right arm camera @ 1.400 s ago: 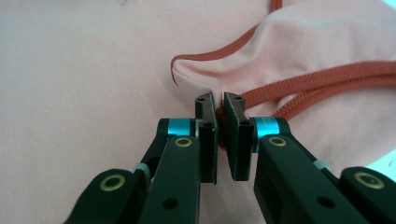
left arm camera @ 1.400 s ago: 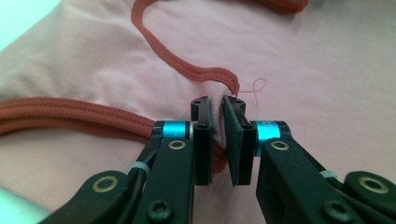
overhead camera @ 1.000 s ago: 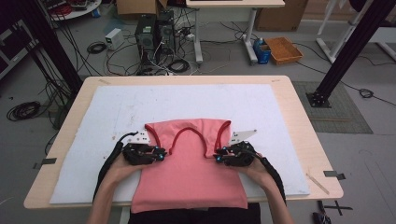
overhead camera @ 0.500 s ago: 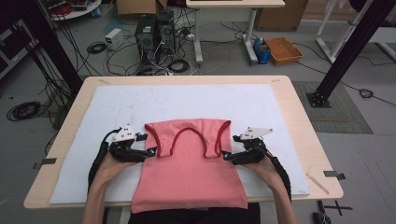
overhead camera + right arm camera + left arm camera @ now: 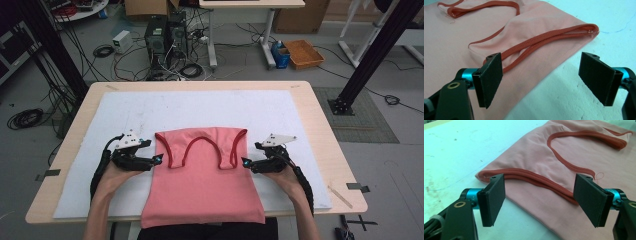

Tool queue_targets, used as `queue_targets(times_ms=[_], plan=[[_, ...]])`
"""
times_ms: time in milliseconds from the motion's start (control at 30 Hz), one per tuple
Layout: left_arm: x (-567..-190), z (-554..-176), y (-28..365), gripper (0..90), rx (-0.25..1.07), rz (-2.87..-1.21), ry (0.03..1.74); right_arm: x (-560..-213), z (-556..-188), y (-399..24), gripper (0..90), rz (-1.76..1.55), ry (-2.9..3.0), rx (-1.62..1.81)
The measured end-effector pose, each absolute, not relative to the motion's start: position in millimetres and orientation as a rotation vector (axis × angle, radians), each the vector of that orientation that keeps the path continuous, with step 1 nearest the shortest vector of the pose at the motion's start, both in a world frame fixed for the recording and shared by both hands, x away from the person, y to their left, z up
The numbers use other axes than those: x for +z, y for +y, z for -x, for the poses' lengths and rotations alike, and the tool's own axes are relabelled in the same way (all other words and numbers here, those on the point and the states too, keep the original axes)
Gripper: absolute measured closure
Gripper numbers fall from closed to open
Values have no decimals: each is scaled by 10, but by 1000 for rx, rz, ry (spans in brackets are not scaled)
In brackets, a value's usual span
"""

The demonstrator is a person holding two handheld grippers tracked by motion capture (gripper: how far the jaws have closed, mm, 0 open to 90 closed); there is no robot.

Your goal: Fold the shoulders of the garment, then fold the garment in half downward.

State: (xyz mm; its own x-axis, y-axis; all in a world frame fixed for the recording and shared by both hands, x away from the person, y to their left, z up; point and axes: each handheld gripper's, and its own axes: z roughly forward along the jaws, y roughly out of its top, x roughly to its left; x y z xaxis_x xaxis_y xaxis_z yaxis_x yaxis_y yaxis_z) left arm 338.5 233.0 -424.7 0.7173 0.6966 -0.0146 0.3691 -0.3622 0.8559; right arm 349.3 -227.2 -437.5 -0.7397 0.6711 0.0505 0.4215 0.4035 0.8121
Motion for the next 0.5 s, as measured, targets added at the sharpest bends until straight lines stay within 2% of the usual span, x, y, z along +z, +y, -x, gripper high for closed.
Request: queue_targets(times_ms=[500], plan=[[-4224, -3397, 2409, 261, 441, -1990, 851, -4386, -3497, -2277, 194, -956, 2386, 1224]])
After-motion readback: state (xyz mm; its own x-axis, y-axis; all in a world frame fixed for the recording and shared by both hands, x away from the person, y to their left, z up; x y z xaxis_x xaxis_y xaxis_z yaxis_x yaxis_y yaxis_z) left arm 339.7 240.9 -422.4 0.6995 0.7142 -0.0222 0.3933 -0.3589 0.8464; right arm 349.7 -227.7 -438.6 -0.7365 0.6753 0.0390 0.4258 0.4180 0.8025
